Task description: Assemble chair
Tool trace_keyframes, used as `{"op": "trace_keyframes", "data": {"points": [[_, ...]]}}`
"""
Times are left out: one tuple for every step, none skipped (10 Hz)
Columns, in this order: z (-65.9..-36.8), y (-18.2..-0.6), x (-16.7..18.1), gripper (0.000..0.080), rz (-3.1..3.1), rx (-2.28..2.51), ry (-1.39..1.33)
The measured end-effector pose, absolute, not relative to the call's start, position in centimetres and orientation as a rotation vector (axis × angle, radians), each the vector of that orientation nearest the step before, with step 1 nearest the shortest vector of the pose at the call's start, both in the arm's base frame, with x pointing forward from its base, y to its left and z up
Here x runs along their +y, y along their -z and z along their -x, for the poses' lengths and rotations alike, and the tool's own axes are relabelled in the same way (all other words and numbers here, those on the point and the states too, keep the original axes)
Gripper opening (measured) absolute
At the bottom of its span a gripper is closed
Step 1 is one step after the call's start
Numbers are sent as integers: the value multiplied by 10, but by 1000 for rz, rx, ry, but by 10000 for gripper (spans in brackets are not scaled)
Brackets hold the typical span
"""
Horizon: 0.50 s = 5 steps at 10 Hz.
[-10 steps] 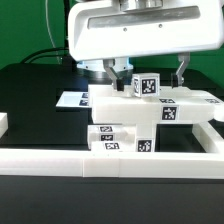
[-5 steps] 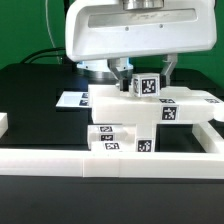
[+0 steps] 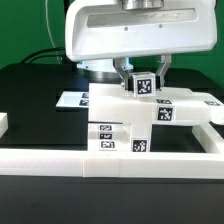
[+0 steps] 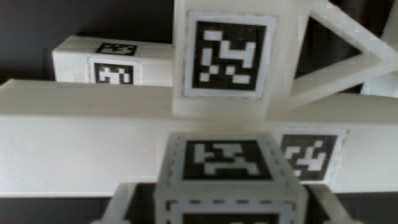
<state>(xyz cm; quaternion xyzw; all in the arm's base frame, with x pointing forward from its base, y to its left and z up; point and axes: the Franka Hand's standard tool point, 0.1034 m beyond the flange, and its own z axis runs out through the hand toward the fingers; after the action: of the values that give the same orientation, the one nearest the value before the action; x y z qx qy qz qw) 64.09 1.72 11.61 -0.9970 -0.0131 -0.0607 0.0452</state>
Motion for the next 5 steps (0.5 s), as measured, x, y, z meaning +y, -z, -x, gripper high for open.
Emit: {"op": "trace_keyframes", "data": {"points": [[-642, -115, 18, 267, 3029, 186, 174], [-643, -115, 18, 267, 2994, 418, 167], [-644, -115, 18, 267, 2955, 601, 163], [-644, -115, 18, 268, 2919, 738, 157], [-644, -115, 18, 268, 2886, 847, 150]]}}
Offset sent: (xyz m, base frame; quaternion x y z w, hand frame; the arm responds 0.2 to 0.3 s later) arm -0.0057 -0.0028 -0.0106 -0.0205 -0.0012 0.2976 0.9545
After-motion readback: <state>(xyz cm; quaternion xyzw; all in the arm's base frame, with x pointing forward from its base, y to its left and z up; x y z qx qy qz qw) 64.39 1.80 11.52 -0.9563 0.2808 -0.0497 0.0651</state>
